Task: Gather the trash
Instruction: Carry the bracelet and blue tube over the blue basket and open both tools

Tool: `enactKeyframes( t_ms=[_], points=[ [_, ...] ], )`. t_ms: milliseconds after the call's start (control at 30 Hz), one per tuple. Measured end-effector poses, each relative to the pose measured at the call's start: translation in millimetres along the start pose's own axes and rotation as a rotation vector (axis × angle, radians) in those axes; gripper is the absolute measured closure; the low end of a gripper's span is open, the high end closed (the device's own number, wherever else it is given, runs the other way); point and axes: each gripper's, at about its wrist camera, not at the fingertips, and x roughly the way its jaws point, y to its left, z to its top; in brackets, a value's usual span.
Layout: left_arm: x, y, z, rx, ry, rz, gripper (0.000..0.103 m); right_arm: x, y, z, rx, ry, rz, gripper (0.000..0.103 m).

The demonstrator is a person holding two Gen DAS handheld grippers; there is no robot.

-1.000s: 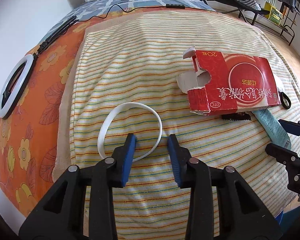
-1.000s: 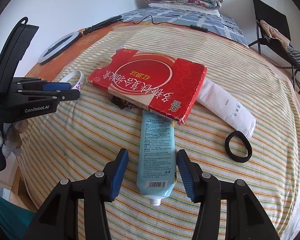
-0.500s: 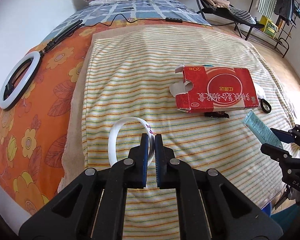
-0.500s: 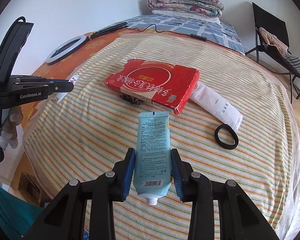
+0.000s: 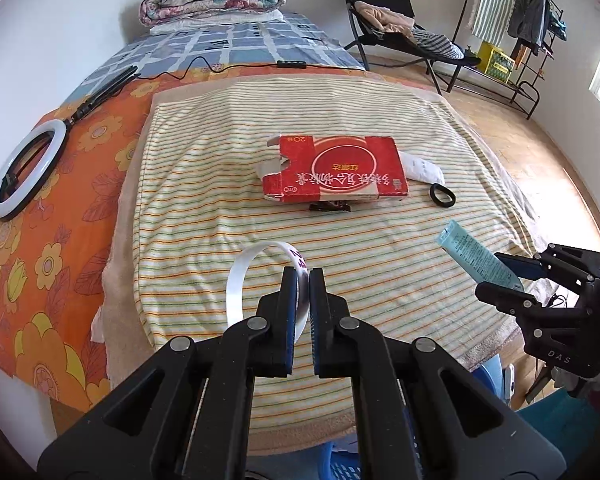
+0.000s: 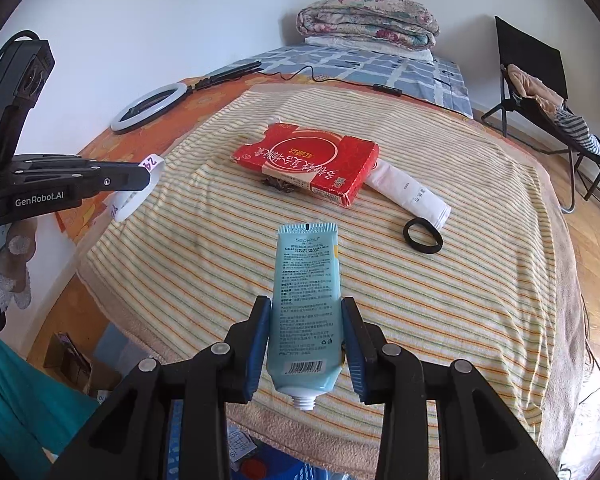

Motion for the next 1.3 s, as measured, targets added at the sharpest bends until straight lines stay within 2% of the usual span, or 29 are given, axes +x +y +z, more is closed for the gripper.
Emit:
enactKeyframes(
  t_ms=[267,600,900,1300],
  points=[
    [-23.6,-52.2,-32.8,0.065,-0.003,-0.074,0.099,-32.5,5.3,-35.5,0.025,-0.009,0.032,0.067],
    [-29.8,-91.4,-98.2,0.101,0.067,-0.141,0.099,-47.2,21.8,-95.2,0.018,0.055,0.063,0.067],
    [-14.0,-104.9,-147.6,0.094,0.161,-0.171,0.099,-43.7,41.1,-136.8,-0.007,0.114,0.078,0.067],
    [1.5,-108.8,-169.4,0.091,0.209,-0.157,0.099,-31.4,47.5,-154.8,-0.001,0.160,0.083,0.067]
  ],
)
